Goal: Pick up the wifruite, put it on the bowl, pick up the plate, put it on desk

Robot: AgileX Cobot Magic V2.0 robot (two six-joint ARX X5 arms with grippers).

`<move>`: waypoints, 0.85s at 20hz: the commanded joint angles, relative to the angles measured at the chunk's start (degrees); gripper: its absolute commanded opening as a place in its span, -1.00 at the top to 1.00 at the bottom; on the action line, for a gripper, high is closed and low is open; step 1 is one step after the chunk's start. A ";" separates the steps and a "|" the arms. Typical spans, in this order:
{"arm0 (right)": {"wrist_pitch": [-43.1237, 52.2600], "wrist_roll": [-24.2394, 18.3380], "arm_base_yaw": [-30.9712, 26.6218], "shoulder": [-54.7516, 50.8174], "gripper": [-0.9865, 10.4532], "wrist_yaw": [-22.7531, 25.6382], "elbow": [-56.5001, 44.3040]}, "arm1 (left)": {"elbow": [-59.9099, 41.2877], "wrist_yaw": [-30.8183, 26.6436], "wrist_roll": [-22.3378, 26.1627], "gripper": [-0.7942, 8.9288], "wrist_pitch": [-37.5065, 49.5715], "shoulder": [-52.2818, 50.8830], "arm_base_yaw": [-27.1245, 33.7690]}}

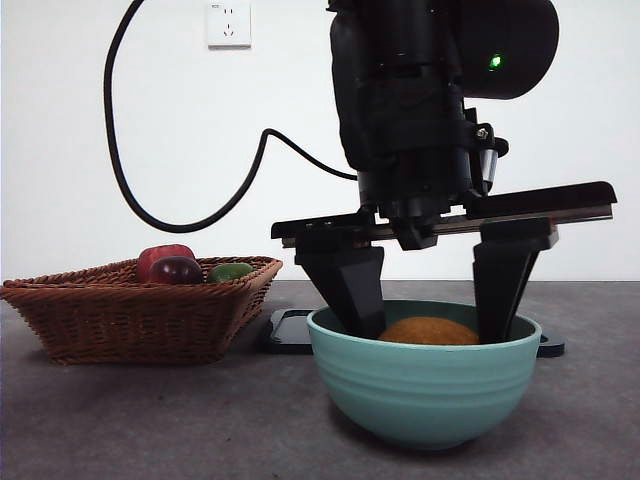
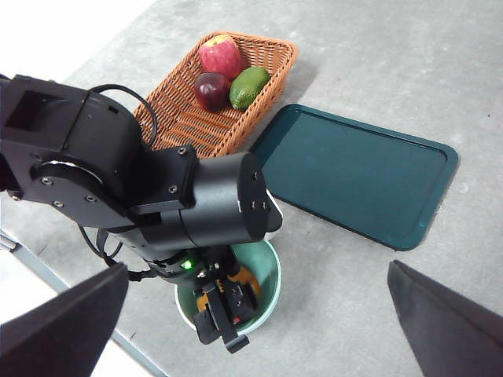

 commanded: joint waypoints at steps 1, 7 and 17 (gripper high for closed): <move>0.39 0.63 0.31 0.28 -0.28 -0.22 1.09 | 0.96 -0.17 0.28 -0.03 0.50 0.94 -0.70; 0.37 0.61 0.31 0.28 -0.28 -0.22 1.09 | 1.97 -0.31 1.38 -0.07 0.20 -1.40 -0.70; 0.39 0.57 0.31 0.28 -0.28 -0.20 1.09 | 2.78 -7.80 8.04 -0.07 -10.60 -27.39 -1.20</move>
